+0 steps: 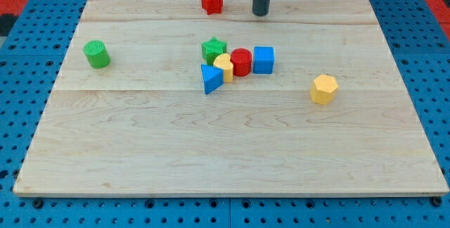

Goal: Push the green star to the right of the green circle

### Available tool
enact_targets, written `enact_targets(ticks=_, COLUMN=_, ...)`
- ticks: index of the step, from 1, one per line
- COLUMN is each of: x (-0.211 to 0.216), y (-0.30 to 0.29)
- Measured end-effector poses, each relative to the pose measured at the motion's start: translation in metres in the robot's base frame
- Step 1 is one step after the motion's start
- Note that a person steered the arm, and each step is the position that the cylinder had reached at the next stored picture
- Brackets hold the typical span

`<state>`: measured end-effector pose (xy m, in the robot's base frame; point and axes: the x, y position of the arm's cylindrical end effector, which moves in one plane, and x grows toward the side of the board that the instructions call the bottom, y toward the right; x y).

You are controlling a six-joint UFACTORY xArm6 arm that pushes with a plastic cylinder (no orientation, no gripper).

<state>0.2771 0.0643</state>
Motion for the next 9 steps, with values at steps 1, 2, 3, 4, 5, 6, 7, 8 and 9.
enact_targets(ticks=1, x=0.032, y=-0.031)
enact_targets(ticks=2, x=0.033, y=-0.098)
enact_targets(ticks=3, x=0.056, y=-0.132)
enact_targets(ticks=4, x=0.073, y=-0.057)
enact_targets(ticks=5, x=0.064, y=0.005)
enact_targets(ticks=6, x=0.060, y=0.005)
enact_targets(ticks=7, x=0.058, y=0.022)
enact_targets(ticks=8, x=0.071, y=0.022)
enact_targets(ticks=9, x=0.080, y=0.010)
